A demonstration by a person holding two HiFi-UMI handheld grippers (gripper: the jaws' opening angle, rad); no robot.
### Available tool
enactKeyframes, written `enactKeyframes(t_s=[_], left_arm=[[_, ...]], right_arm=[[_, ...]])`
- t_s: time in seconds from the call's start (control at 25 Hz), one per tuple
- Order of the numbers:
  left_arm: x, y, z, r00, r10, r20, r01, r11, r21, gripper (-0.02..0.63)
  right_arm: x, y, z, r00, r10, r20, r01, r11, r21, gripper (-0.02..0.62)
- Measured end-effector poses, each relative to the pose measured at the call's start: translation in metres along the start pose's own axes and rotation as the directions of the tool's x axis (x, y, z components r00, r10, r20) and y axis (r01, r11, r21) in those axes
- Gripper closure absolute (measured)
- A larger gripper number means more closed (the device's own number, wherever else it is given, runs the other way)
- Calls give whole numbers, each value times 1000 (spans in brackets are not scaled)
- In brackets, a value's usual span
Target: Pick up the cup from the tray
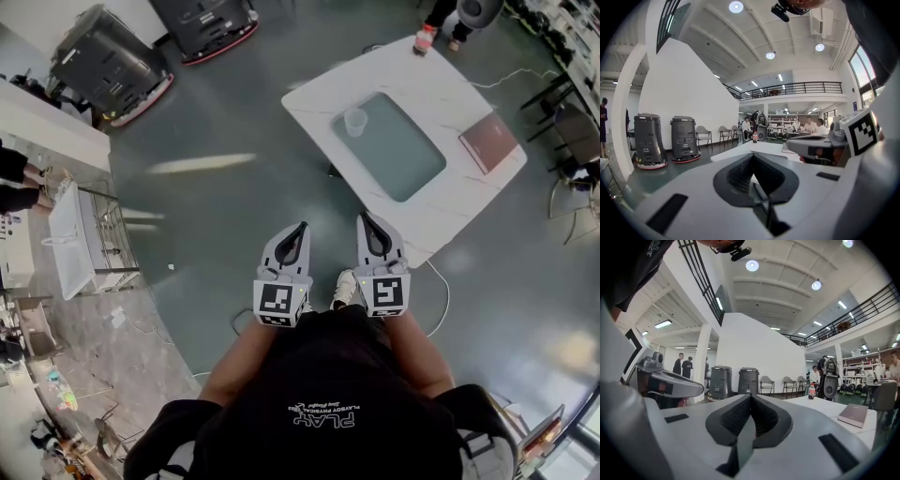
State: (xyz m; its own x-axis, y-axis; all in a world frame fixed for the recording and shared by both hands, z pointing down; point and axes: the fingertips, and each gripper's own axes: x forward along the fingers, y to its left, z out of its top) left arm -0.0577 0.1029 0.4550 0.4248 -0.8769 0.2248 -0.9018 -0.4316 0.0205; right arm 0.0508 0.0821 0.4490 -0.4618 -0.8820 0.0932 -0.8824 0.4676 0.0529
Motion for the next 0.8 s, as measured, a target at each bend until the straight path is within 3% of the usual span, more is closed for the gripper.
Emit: enactKeyframes(t_s=[0.4, 0.8], left_arm=[[25, -4, 4, 996, 88, -13, -88, 996, -20, 604], [49, 4, 6, 997, 81, -18, -81, 997, -3, 604]], right_arm=[[12, -21, -5, 997, 72, 8, -73, 997, 26, 586], [35, -31, -13, 997, 70, 14, -71, 996, 45, 586]])
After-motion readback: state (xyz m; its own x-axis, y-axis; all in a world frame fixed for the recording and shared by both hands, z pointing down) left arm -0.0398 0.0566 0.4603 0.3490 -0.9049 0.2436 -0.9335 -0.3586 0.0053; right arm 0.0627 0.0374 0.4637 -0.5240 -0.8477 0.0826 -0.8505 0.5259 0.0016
